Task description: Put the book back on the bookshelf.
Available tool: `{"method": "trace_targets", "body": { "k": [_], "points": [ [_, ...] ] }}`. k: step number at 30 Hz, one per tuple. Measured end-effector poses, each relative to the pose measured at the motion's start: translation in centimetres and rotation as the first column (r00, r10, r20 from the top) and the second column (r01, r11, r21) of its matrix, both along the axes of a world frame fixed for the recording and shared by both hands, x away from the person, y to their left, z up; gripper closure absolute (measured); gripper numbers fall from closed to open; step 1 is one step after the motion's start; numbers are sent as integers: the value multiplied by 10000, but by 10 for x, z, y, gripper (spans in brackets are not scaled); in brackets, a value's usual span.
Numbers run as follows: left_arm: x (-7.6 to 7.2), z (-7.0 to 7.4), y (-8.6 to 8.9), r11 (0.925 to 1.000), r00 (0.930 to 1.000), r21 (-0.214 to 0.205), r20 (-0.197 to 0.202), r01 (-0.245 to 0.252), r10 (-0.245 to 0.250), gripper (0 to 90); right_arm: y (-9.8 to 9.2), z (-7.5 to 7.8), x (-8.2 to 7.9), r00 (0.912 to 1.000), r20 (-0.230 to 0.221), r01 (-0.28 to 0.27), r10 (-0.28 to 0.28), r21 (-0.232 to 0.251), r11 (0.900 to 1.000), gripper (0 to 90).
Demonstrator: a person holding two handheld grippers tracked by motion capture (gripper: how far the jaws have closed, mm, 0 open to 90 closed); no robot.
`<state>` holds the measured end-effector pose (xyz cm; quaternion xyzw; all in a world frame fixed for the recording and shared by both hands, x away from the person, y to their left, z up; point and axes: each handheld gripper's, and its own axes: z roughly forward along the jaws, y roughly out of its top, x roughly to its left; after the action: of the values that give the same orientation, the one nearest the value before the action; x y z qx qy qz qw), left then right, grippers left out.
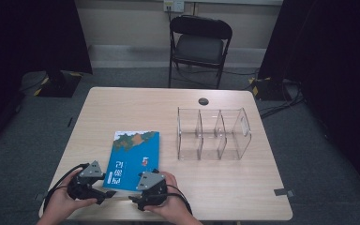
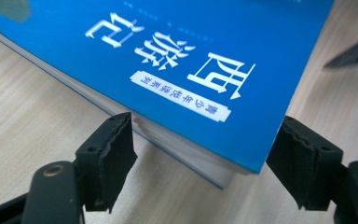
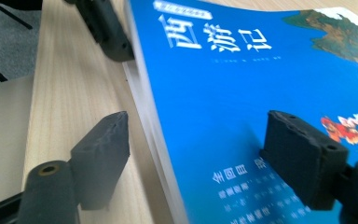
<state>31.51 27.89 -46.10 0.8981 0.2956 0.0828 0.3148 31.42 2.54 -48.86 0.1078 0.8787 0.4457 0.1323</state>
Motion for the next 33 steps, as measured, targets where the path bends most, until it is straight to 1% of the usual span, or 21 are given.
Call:
{"method": "trace_targets", "body": {
  "k": [1, 3, 5, 7, 10, 13, 14, 16, 17, 18, 19, 20, 21, 22, 23, 24, 25, 26, 28, 29, 33],
  "points": [
    [0, 3, -1, 9997, 9999, -204, -64, -162, 160, 260, 1, 0, 0, 10000, 43, 3, -3, -42, 10000, 216],
    [0, 5, -2, 9992, 9996, -270, -58, -287, 286, 263, 2, 0, 0, 10000, 66, 16, -15, -51, 10000, 217],
    [0, 8, -3, 9995, 9996, -170, 60, -259, 260, 264, 4, 2, 1, 9999, -42, 109, -109, -58, 9999, 219],
    [0, 9, -3, 9991, 9994, -254, -5, -345, 345, 268, 9, 3, 4, 9994, -198, 267, -266, 25, 9996, 224],
    [1, 10, -4, 9993, 9995, -206, 29, -321, 322, 271, 14, 3, 4, 9995, -117, 310, -310, -8, 9995, 224],
    [1, 11, -3, 9992, 9994, -200, -34, -336, 335, 271, 22, 2, 1, 9985, 401, 377, -365, -311, 9988, 223],
    [1, 11, -3, 9992, 9994, -200, -34, -336, 335, 271, 22, 2, 1, 9985, 401, 377, -365, -311, 9988, 223],
    [1, 11, -4, 9992, 9994, -208, -53, -352, 351, 271, 25, 0, -1, 9953, 826, 552, -512, -473, 9974, 265],
    [1, 11, -4, 9992, 9994, -208, -53, -352, 351, 271, 25, 0, -1, 9953, 826, 552, -512, -473, 9974, 265],
    [1, 11, -4, 9991, 9994, -242, -20, -360, 360, 271, 25, 0, -2, 9943, 897, 612, -570, -445, 9971, 287],
    [1, 12, -4, 9993, 9994, -189, -15, -338, 337, 270, 26, 0, -2, 9918, 1110, 690, -632, -497, 9964, 320],
    [1, 12, -4, 9993, 9994, -189, -15, -338, 337, 271, 26, 0, -2, 9918, 1110, 690, -632, -497, 9964, 320],
    [1, 14, -5, 9991, 9993, -206, -60, -374, 373, 271, 27, -1, -2, 9886, 1356, 741, -655, -592, 9955, 328],
    [1, 14, -5, 9991, 9993, -206, -60, -374, 373, 271, 28, -1, -2, 9865, 1463, 837, -734, -650, 9944, 344],
    [1, 14, -6, 9991, 9993, -197, 31, -385, 386, 271, 31, -1, -5, 9817, 1723, 967, -806, -869, 9915, 359],
    [1, 15, -6, 9994, 9994, -125, 49, -332, 333, 271, 31, -1, -5, 9817, 1723, 967, -806, -869, 9915, 359],
    [1, 16, -6, 9994, 9994, -131, 90, -328, 329, 271, 33, 0, -7, 9759, 2039, 998, -773, -1027, 9897, 394],
    [1, 15, -7, 9989, 9991, -206, 96, -414, 417, 273, 33, 0, -7, 9756, 2039, 1041, -821, -996, 9896, 399],
    [2, 16, -6, 9992, 9993, -146, 69, -379, 380, 273, 32, -1, -7, 9754, 2042, 1050, -834, -975, 9897, 420],
    [1, 15, -6, 9982, 9988, -336, 56, -488, 490, 275, 32, 0, -8, 9753, 2076, 978, -759, -974, 9904, 456],
    [2, 15, -5, 9976, 9988, -492, 106, -480, 486, 286, 31, 6, -11, 9732, 2182, 970, -729, -1019, 9901, 584]
  ]
}}
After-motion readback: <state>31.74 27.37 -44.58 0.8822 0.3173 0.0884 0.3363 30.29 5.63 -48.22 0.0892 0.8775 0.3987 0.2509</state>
